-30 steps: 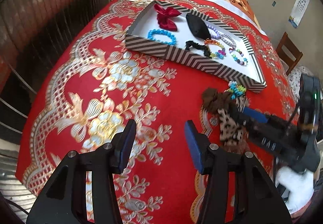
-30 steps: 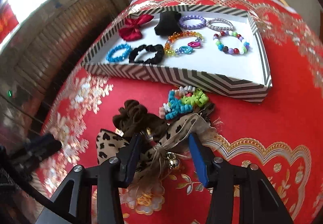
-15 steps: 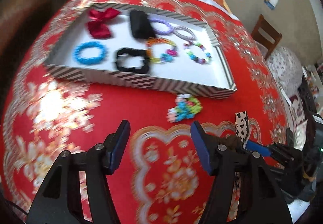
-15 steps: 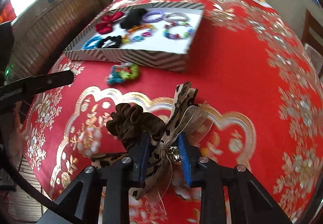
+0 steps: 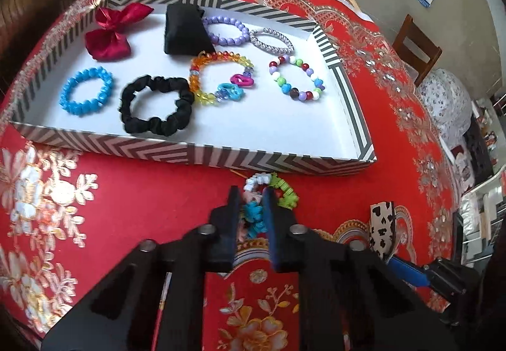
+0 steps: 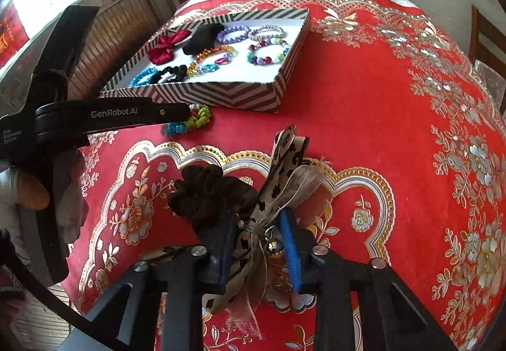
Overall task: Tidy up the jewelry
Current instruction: 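Carry the leopard bow and beaded charms with both tools into the tray, then lower both items into the tray and open both tools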
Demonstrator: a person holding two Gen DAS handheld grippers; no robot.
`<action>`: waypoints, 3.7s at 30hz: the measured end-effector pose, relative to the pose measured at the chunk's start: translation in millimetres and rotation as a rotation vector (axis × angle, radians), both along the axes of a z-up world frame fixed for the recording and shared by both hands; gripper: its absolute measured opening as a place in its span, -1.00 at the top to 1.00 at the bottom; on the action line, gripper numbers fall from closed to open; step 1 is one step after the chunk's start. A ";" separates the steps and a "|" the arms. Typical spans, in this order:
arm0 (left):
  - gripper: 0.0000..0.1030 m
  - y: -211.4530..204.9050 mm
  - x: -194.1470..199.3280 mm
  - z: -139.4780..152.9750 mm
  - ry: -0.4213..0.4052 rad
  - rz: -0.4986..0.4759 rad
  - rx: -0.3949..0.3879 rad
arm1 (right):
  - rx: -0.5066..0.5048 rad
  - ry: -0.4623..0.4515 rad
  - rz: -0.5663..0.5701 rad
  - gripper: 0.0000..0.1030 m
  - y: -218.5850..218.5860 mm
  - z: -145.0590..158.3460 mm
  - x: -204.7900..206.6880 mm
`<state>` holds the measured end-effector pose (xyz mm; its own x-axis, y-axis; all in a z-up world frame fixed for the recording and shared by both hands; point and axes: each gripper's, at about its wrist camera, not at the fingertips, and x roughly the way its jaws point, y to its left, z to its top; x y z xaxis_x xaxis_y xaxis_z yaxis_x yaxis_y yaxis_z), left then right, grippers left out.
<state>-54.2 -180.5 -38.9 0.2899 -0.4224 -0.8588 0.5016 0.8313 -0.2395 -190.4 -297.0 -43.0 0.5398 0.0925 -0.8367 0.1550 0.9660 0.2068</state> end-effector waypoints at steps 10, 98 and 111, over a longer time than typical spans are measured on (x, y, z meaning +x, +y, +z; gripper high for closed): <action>0.77 30.3 -15.4 35.6 -0.018 -0.004 -0.064 | 0.043 -0.056 -0.008 0.91 -13.3 30.7 -6.7; 0.16 33.3 159.5 22.0 -0.041 0.040 0.101 | 0.024 0.050 -0.035 0.22 -35.5 15.9 185.2; 0.14 45.1 141.0 47.5 -0.125 0.111 0.087 | -0.022 -0.089 -0.149 0.16 -14.4 59.1 186.8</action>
<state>86.8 -135.4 8.6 0.4374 -0.3070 -0.8452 0.4267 0.8982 -0.1055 -3.6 -311.5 16.1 0.6179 -0.0117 -0.7862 0.2786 0.9383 0.2049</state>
